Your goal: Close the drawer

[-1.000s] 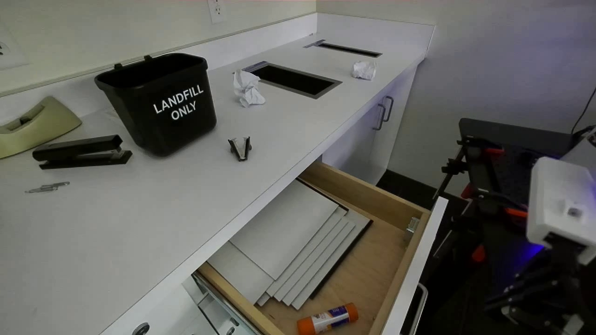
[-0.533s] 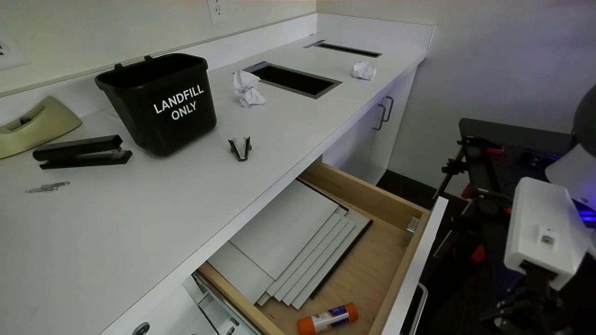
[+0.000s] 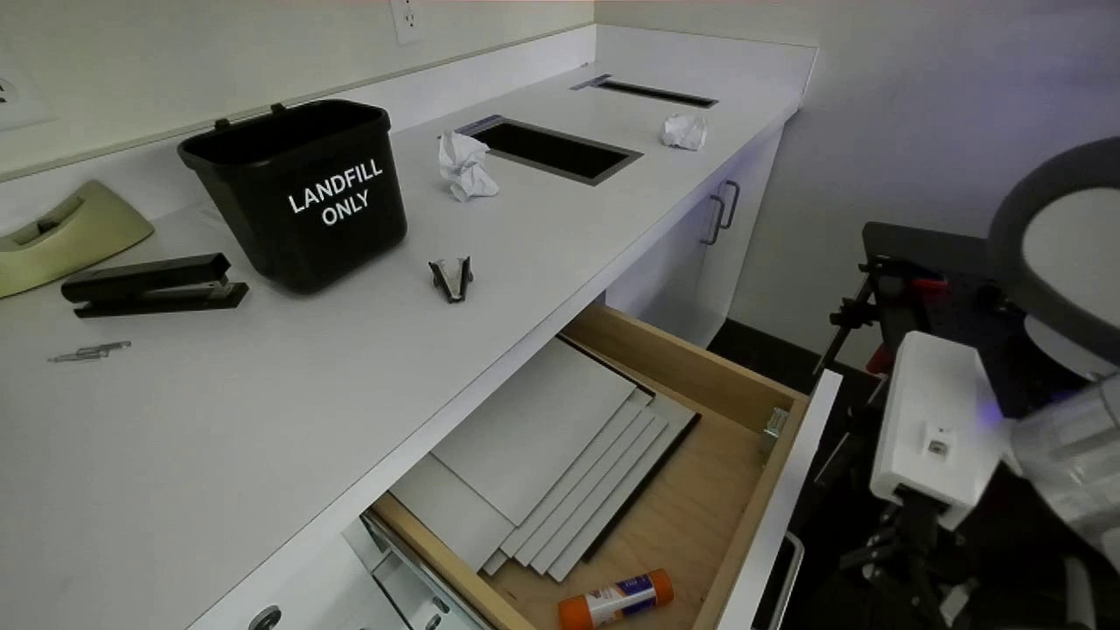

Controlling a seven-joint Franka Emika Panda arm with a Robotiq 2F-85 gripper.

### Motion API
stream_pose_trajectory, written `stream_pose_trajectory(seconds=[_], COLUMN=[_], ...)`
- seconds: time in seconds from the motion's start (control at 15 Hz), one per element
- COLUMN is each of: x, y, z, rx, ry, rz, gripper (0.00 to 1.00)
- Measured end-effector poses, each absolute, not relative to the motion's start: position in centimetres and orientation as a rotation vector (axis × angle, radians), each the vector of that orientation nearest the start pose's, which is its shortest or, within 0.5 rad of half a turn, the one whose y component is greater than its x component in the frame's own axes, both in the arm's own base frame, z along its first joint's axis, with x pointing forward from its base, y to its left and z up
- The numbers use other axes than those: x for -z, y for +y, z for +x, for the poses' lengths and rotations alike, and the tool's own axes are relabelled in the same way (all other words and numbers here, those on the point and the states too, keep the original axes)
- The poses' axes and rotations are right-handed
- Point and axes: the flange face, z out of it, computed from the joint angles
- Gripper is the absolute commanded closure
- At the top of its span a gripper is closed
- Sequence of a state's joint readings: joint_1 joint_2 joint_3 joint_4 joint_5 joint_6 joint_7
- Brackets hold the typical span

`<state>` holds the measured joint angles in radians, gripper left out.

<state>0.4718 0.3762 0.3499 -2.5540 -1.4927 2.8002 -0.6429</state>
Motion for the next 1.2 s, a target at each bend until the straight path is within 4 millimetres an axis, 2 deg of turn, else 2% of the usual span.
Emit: stream_pose_trajectory(seconds=[0.33,0.8,1.2], x=[-10.4,-9.0,-7.8], y=[32.4,31.6,29.6], z=[23.6,25.1,28.6], rx=[0.017,0.075,0.164], ry=[2.742,2.594,2.478], rz=[0.330,0.293,0.295], gripper=[1.00,1.00,1.00])
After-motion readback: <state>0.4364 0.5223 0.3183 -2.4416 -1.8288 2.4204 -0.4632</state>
